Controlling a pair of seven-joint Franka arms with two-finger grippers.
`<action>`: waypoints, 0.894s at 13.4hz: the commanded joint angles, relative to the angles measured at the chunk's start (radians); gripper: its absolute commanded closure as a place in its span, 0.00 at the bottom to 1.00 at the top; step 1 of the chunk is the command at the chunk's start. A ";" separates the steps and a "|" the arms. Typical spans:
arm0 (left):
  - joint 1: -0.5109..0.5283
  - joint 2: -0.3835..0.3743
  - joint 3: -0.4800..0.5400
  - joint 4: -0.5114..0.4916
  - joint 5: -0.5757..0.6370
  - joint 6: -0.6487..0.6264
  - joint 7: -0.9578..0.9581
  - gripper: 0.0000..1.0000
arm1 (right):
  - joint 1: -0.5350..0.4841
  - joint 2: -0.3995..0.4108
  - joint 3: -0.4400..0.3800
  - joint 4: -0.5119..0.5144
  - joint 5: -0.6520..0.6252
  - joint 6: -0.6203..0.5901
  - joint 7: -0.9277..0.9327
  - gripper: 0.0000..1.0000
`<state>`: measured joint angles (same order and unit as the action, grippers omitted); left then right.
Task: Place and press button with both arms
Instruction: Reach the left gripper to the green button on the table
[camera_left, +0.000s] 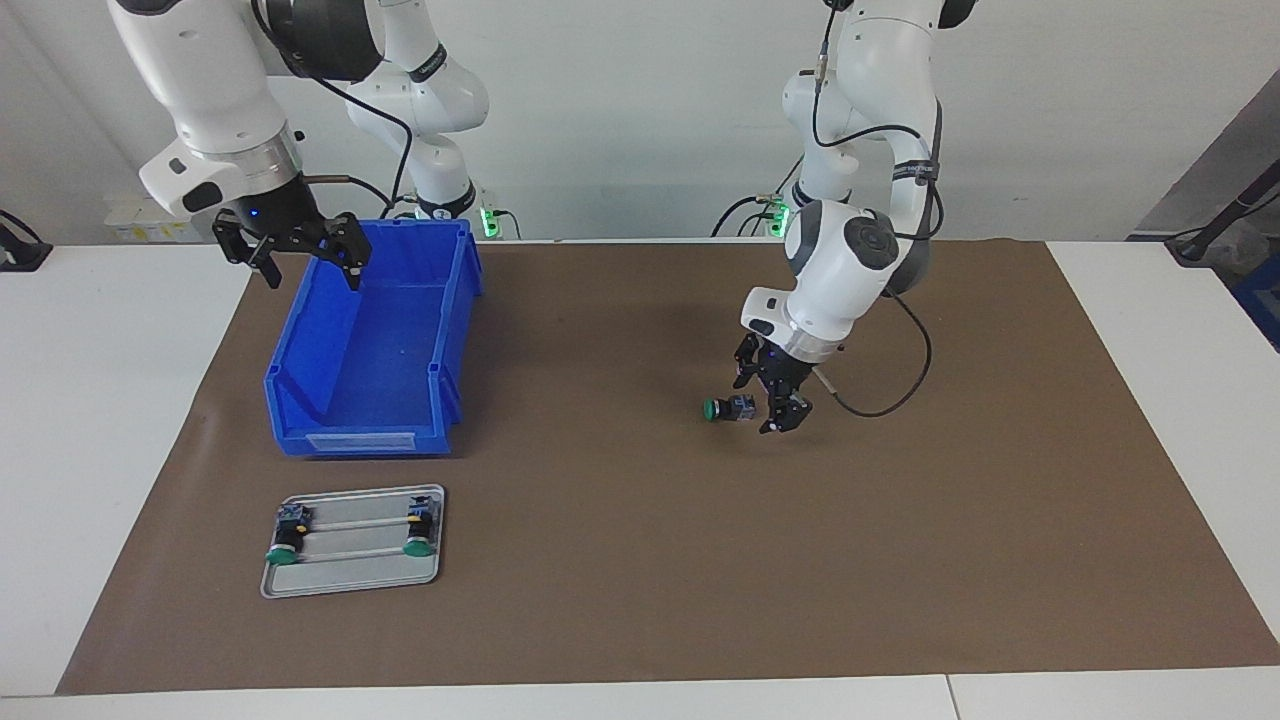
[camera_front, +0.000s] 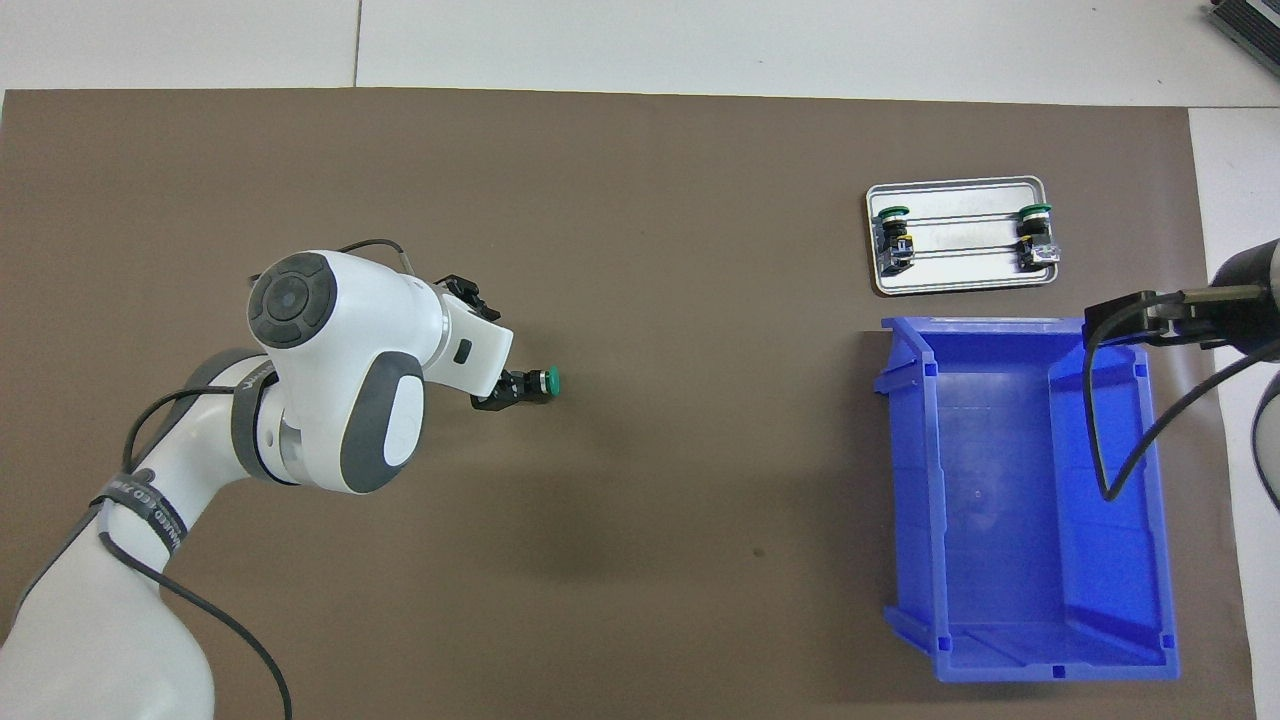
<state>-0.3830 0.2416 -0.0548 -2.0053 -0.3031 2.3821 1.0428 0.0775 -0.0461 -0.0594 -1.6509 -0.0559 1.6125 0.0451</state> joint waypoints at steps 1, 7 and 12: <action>-0.027 0.036 0.016 0.043 -0.021 -0.007 0.006 0.11 | 0.079 0.025 -0.058 0.048 -0.001 -0.029 0.034 0.01; -0.056 0.028 0.021 0.048 -0.004 -0.098 0.003 0.10 | 0.079 0.026 -0.065 0.065 0.005 -0.036 0.035 0.00; -0.086 0.033 0.023 0.042 0.004 -0.096 -0.003 0.08 | 0.074 0.026 -0.063 0.066 0.028 -0.037 0.027 0.00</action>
<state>-0.4540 0.2669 -0.0518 -1.9723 -0.3038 2.3024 1.0412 0.1510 -0.0307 -0.1136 -1.6117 -0.0532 1.5998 0.0739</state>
